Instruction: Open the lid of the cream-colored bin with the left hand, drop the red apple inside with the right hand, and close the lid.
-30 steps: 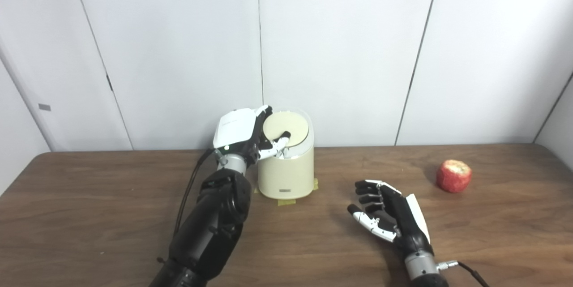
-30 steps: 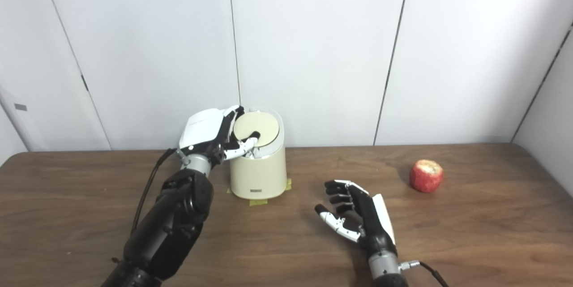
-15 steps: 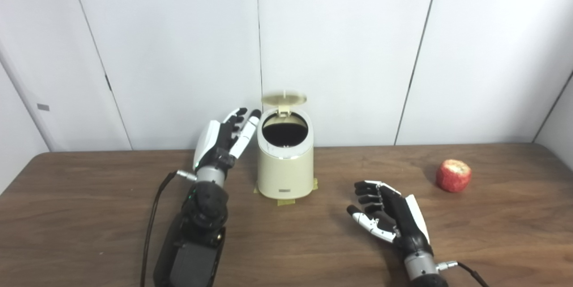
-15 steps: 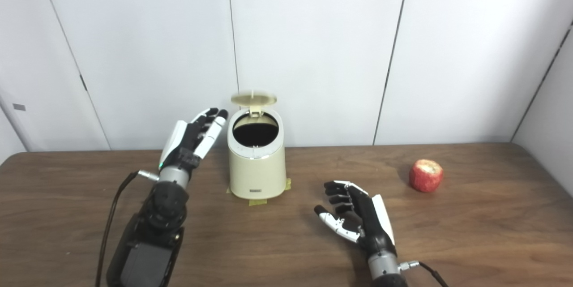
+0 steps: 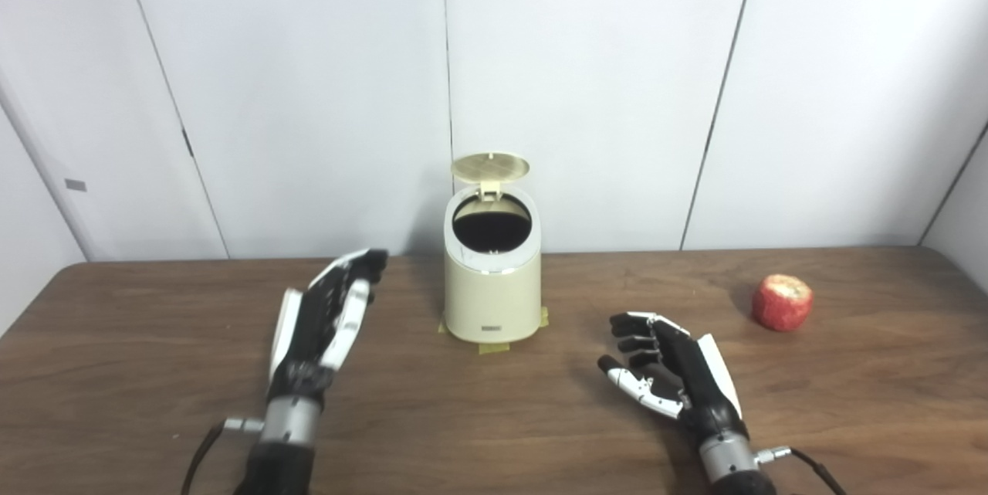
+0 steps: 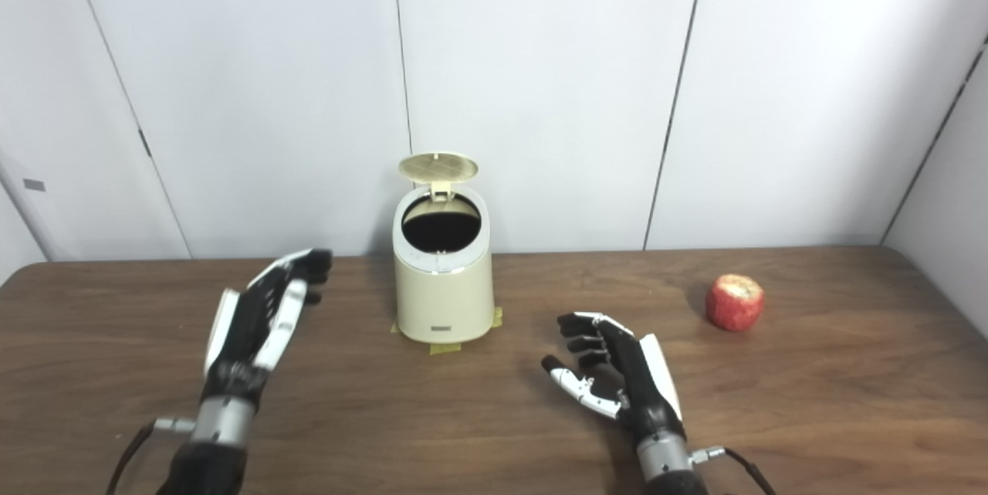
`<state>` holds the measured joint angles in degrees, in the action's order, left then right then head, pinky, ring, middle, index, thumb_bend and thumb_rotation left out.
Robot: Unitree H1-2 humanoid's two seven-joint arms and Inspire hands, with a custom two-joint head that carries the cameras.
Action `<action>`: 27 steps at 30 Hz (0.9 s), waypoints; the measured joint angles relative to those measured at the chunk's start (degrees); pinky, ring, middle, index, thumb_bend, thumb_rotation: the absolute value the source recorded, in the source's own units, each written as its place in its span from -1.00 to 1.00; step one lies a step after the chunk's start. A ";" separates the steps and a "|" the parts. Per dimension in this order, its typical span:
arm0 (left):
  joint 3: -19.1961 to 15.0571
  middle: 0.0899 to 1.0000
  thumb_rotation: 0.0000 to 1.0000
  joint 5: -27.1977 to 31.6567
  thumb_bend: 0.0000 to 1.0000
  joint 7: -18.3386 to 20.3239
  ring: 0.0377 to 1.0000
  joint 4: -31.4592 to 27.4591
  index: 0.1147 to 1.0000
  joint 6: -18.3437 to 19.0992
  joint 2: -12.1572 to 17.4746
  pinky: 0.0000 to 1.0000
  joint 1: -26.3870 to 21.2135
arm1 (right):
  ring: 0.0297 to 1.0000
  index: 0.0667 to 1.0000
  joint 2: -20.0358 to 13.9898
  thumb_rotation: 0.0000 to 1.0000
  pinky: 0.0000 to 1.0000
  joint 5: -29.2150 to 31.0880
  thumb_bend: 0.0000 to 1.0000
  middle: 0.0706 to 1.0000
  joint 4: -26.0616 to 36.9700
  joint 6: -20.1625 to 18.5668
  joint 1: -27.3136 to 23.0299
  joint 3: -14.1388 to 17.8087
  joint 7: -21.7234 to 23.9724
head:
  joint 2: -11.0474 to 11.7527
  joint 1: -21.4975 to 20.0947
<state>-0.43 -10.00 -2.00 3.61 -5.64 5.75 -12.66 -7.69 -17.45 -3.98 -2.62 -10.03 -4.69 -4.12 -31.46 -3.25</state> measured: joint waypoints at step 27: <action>-0.38 0.51 0.43 3.67 -0.60 1.91 0.52 1.42 0.44 -2.04 2.27 0.38 4.53 | 0.82 0.67 -31.95 -0.50 0.45 -27.26 0.97 0.79 -1.64 -11.49 -26.41 -10.05 34.33 | 0.18 -1.67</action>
<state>-0.82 -6.34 -0.09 5.03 -7.68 8.01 -8.13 -39.63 -44.72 -5.62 -14.11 -36.44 -14.74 30.21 -31.29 -4.92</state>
